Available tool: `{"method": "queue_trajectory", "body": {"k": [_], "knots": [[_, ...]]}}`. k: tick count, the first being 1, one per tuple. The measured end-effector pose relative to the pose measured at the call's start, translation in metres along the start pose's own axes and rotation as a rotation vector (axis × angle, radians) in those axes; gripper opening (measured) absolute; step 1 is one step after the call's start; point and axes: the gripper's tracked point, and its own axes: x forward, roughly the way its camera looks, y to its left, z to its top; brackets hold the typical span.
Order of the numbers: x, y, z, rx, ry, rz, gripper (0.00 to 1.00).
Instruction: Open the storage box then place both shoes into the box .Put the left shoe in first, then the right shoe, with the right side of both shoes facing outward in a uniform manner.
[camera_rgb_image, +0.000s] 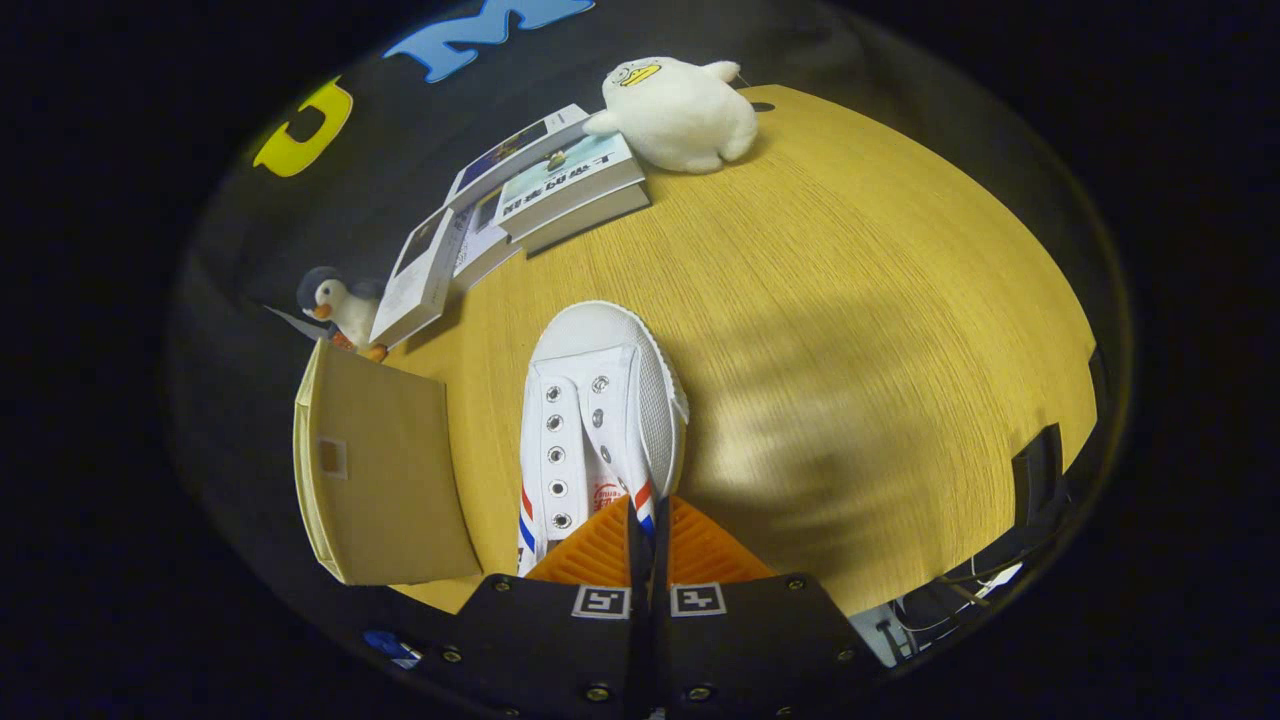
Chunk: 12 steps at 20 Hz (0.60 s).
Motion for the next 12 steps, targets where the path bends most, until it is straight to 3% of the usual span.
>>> {"method": "queue_trajectory", "body": {"k": [12], "knots": [[-0.049, 0.097, 0.014, -0.076, -0.053, 0.074, 0.0]]}}
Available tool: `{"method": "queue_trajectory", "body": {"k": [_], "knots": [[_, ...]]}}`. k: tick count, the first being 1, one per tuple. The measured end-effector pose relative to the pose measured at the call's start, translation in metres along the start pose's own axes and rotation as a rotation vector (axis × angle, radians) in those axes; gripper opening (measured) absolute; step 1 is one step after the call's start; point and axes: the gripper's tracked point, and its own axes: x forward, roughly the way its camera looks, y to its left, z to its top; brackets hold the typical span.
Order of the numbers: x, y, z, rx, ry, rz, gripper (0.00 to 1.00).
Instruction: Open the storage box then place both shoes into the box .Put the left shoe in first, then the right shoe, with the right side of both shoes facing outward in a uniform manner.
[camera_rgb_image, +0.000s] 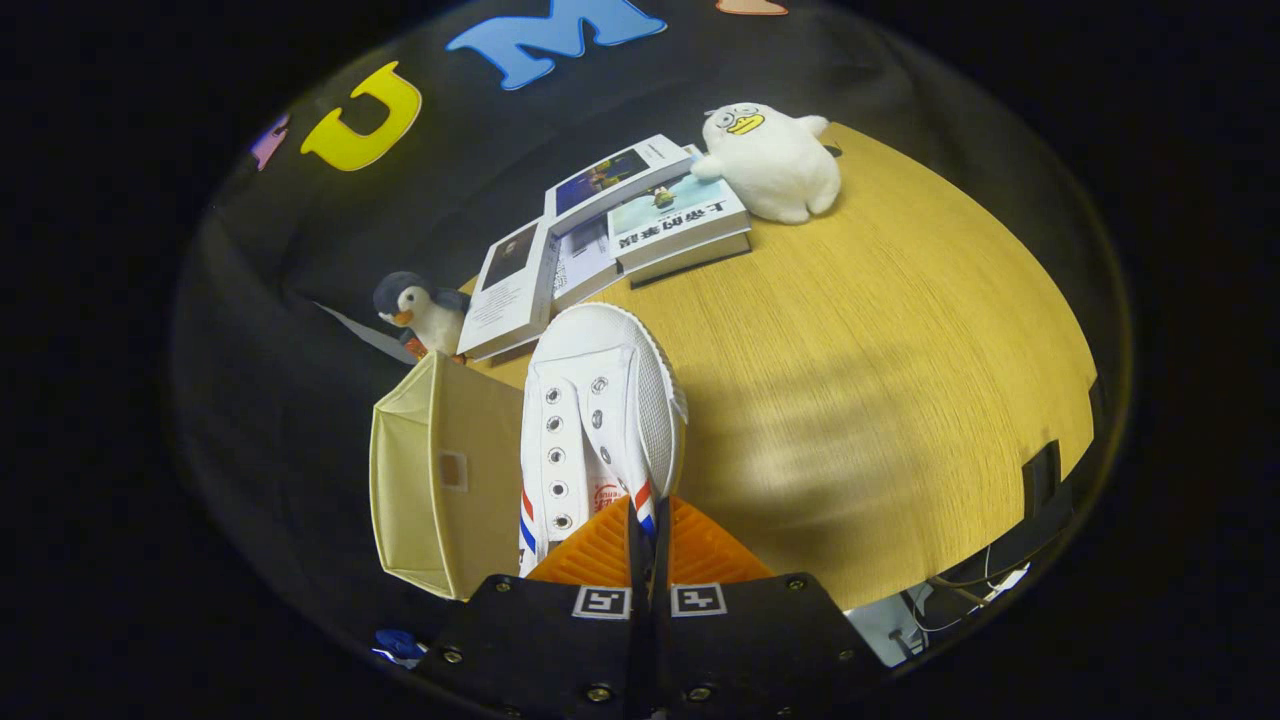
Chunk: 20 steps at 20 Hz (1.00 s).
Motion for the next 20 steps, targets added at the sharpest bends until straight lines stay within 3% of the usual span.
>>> {"method": "queue_trajectory", "body": {"k": [10, 20], "knots": [[0.004, 0.1, -0.001, -0.098, -0.015, 0.076, 0.0], [0.035, 0.178, -0.009, -0.215, -0.021, 0.077, 0.0]]}}
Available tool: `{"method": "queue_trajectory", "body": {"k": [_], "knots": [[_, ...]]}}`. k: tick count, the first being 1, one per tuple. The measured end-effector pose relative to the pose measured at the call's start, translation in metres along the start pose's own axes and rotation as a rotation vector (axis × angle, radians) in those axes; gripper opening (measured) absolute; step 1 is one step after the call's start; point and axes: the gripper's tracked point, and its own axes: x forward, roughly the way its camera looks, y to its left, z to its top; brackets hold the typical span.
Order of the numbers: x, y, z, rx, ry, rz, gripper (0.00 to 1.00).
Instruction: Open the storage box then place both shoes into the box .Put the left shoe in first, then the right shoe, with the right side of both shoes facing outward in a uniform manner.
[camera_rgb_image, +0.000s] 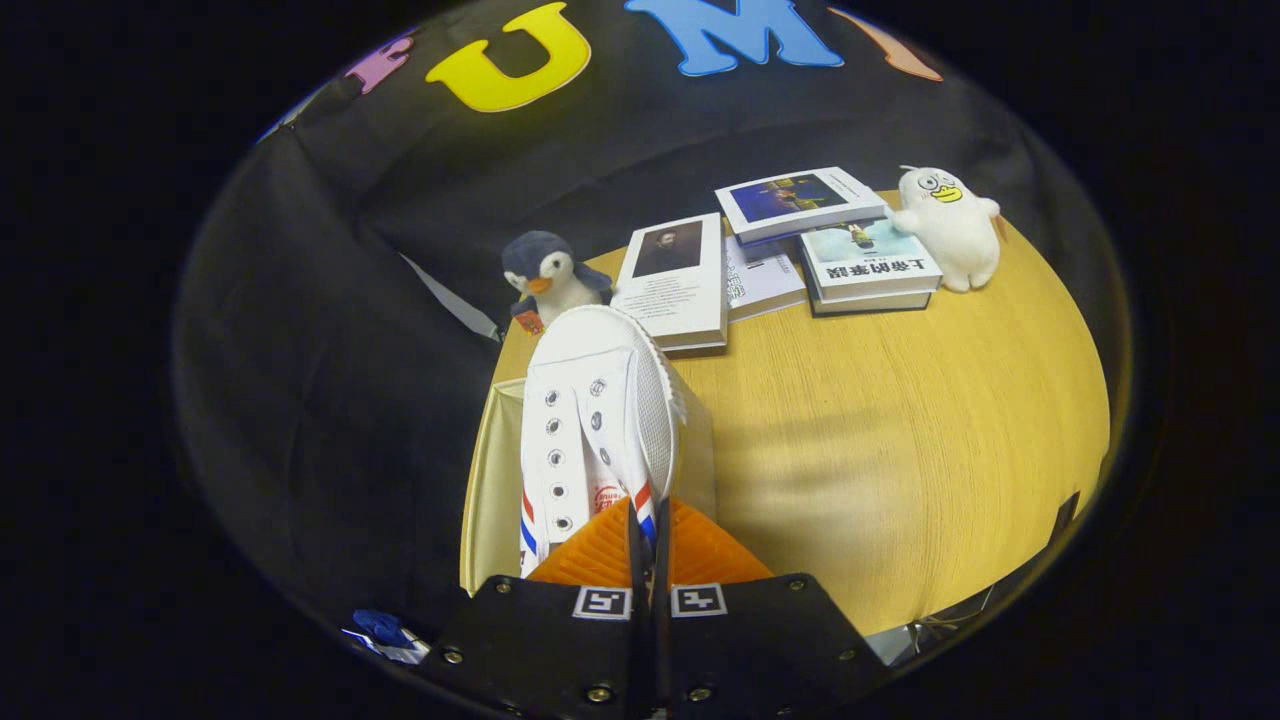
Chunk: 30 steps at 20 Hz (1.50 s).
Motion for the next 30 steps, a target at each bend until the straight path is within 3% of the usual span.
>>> {"method": "queue_trajectory", "body": {"k": [9, 10, 11, 13, 14, 15, 19, 30], "knots": [[0.039, 0.005, -0.024, -0.028, 0.051, -0.06, 0.01], [0.041, 0.015, -0.023, -0.017, 0.04, -0.026, 0.07], [0.039, 0.018, -0.017, -0.012, 0.013, -0.015, 0.32], [0.032, 0.025, -0.009, 0.0, -0.024, 0.019, 0.68], [0.028, 0.023, -0.004, -0.017, -0.04, 0.012, 0.8], [0.022, 0.02, -0.002, -0.043, -0.056, -0.003, 0.99], [-0.004, 0.003, 0.015, -0.145, -0.156, -0.051, 0.98], [-0.126, -0.094, 0.057, -0.251, -0.43, -0.195, 0.98]]}}
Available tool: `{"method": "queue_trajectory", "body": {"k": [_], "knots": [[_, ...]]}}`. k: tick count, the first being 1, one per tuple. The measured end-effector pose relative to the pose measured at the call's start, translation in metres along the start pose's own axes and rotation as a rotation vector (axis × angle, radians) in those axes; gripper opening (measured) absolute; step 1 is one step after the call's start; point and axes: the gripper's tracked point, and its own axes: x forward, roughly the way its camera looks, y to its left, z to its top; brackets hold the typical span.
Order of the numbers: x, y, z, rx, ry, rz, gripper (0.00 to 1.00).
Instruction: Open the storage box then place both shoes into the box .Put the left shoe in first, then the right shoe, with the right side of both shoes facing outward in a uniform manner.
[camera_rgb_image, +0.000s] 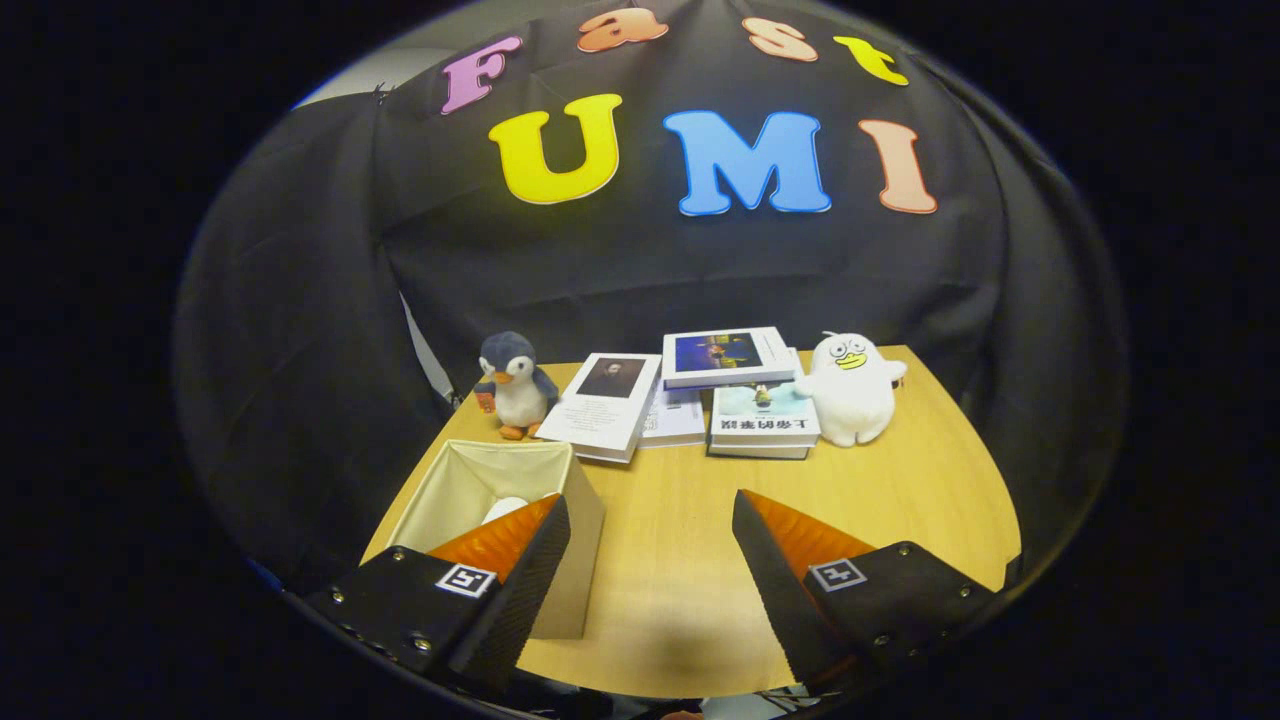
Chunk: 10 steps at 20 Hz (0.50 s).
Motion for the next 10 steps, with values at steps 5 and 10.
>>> {"method": "queue_trajectory", "body": {"k": [5, 10], "knots": [[-0.038, -0.057, 0.024, -0.022, -0.126, -0.066, 0.98], [-0.074, -0.095, 0.038, -0.017, -0.27, -0.1, 0.98]]}}
